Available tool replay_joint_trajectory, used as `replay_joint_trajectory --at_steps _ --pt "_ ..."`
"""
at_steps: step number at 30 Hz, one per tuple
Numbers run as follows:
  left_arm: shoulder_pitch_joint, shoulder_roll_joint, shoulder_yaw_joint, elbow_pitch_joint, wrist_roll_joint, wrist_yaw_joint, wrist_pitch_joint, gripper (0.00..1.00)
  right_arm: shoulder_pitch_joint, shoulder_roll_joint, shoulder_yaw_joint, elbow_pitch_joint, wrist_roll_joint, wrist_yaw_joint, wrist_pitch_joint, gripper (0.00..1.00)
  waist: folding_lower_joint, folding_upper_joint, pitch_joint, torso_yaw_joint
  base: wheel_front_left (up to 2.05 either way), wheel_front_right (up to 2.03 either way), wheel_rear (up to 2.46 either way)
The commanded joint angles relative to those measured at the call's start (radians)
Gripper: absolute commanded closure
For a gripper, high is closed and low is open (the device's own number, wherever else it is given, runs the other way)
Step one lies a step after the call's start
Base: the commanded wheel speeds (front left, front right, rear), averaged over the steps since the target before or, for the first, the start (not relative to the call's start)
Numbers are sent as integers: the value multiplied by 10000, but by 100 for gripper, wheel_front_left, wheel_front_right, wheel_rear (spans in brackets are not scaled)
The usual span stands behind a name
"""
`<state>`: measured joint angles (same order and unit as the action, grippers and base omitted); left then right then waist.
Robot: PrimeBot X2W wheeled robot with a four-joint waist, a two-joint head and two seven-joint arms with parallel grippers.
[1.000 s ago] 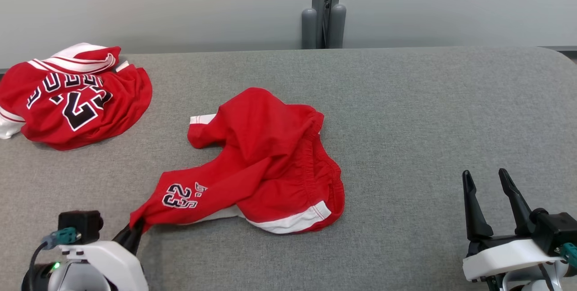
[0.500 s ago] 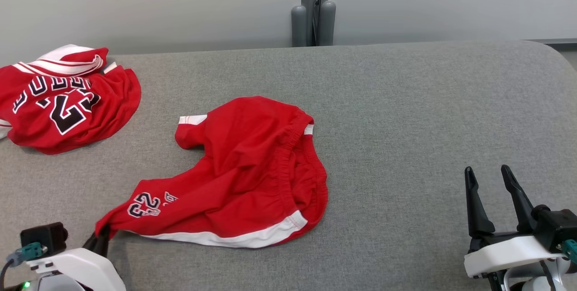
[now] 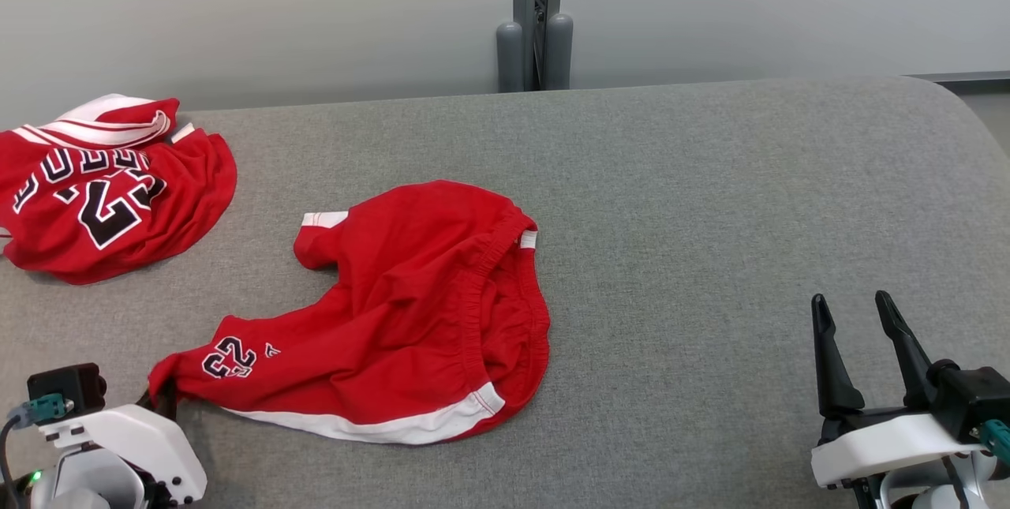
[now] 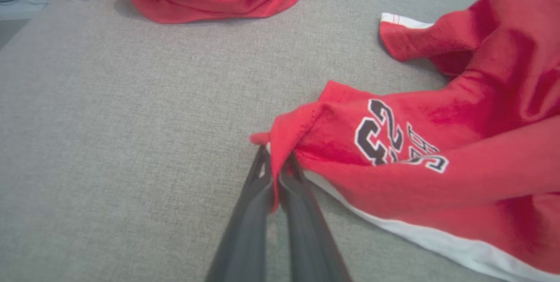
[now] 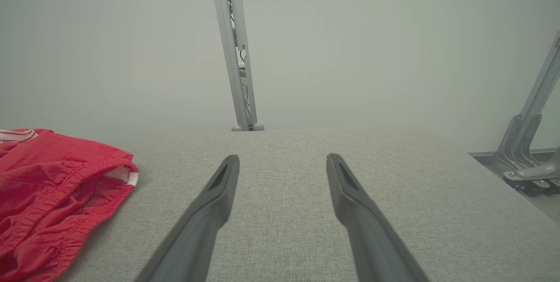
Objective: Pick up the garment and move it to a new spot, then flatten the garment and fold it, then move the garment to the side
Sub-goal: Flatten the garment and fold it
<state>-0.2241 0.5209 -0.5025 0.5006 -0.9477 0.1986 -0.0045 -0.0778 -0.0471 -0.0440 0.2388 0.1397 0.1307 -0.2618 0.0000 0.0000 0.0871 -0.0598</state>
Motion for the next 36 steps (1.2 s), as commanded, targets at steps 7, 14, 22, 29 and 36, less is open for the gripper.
replay_joint_trajectory --at_steps 7,14,22,29,36 --pt "-460 -14 12 947 10 -275 -107 0 54 -64 32 64 -72 1 -63 0 0 0 -57 -103 0 0 0" --pt "-110 18 252 967 49 -246 -962 0 209 -61 5 41 -29 1 -63 0 0 0 -222 84 0 0 0" --pt "421 -274 13 -384 531 112 -1910 0 251 -61 1053 243 141 1 -63 0 0 0 -430 592 0 0 0" --pt "703 -668 -310 -1782 1016 614 -2241 0 -350 -67 3174 1244 472 1 -63 0 0 0 -437 1115 0 0 0" --pt "616 -895 -738 -2553 1394 883 -2141 0 -1735 -66 4868 2621 1500 1 350 0 0 0 -248 1947 0 0 0"
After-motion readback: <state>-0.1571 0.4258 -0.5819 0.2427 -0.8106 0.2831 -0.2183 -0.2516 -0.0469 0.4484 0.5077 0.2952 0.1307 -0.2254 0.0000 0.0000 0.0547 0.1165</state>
